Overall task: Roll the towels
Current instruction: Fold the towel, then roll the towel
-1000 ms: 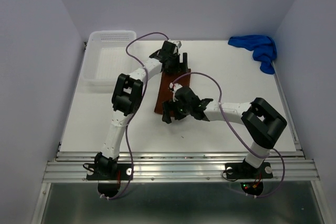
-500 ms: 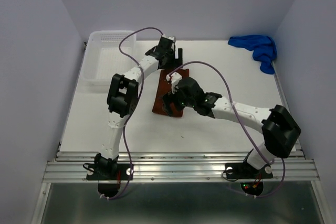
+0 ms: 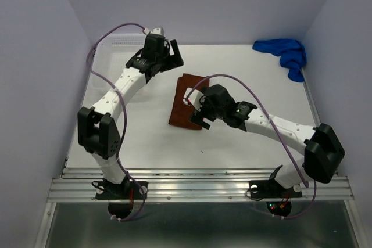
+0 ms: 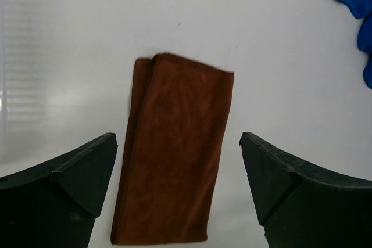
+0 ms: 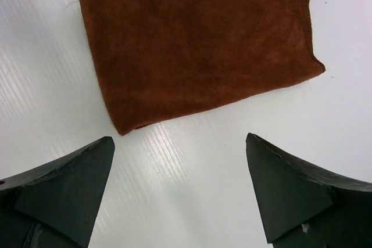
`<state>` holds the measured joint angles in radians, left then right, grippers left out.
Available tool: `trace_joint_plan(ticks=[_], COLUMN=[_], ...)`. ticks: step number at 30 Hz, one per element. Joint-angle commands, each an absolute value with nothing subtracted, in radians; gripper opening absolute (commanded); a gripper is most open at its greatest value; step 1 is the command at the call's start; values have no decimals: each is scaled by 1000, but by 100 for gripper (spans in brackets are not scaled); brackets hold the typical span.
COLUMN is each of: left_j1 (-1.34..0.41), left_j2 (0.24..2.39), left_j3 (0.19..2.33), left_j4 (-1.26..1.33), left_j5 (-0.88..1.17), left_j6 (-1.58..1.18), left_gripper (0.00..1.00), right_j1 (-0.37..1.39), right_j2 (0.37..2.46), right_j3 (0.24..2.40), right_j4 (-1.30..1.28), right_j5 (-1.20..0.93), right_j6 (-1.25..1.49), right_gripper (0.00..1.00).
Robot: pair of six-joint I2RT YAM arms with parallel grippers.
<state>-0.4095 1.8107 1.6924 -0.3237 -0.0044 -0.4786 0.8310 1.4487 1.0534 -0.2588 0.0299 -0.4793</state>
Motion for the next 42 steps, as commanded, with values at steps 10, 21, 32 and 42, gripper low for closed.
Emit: trace_joint_plan(ticks=[10, 21, 32, 42], left_j1=[-446, -449, -451, -451], left_j2=[1315, 1160, 1192, 1242], left_j3=[922, 747, 744, 767], left_j4=[-345, -321, -316, -307], left_j5=[-11, -41, -58, -54], left_j6=[-813, -870, -864, -844], left_gripper=[99, 99, 99, 99], right_j1=[830, 839, 839, 839], right_j2=[1609, 1746, 1755, 1758], right_j3=[1166, 1140, 1101, 1058], right_j4=[-344, -333, -318, -344], right_j5=[-141, -137, -182, -161], right_j6=[-528, -500, -440, -362], right_gripper=[100, 97, 90, 75])
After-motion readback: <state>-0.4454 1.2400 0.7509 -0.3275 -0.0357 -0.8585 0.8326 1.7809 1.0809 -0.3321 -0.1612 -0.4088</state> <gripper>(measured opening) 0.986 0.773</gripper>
